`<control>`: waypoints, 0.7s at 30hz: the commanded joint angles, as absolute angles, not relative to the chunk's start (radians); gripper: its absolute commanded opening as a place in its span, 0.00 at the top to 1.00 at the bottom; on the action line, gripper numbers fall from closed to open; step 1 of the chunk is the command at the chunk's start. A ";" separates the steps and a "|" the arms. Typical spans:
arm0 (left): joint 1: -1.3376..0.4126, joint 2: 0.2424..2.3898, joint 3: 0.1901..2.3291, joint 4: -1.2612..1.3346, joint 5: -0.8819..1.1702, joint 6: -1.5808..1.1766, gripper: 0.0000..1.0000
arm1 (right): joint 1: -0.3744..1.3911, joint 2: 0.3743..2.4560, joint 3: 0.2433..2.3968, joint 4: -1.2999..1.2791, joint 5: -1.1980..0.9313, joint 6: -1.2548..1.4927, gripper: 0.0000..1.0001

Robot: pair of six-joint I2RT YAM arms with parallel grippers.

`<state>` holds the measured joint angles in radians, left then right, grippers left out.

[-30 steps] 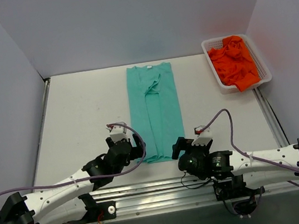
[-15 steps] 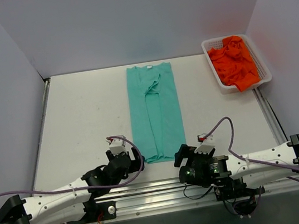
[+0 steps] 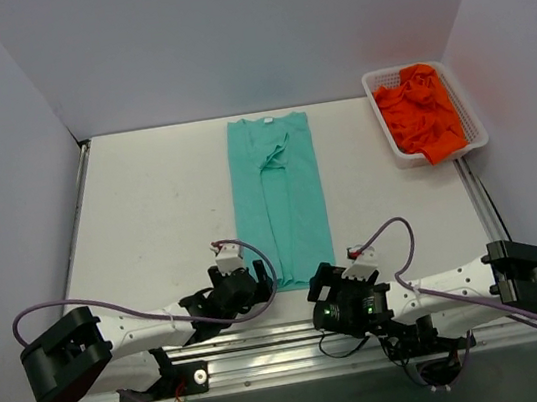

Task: Fold and stack the t-shirts
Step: Fold the tshirt

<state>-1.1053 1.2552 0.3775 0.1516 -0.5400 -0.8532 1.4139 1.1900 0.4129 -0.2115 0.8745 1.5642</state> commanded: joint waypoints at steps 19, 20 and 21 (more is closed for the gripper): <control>-1.111 1.273 0.396 0.207 -0.534 -0.874 0.26 | 1.250 1.302 0.351 0.045 0.810 1.420 0.76; -1.111 1.275 0.396 0.210 -0.535 -0.876 0.30 | 1.250 1.298 0.351 0.035 0.811 1.425 0.80; -1.111 1.278 0.394 0.210 -0.537 -0.874 0.34 | 1.250 1.293 0.351 0.020 0.813 1.428 0.82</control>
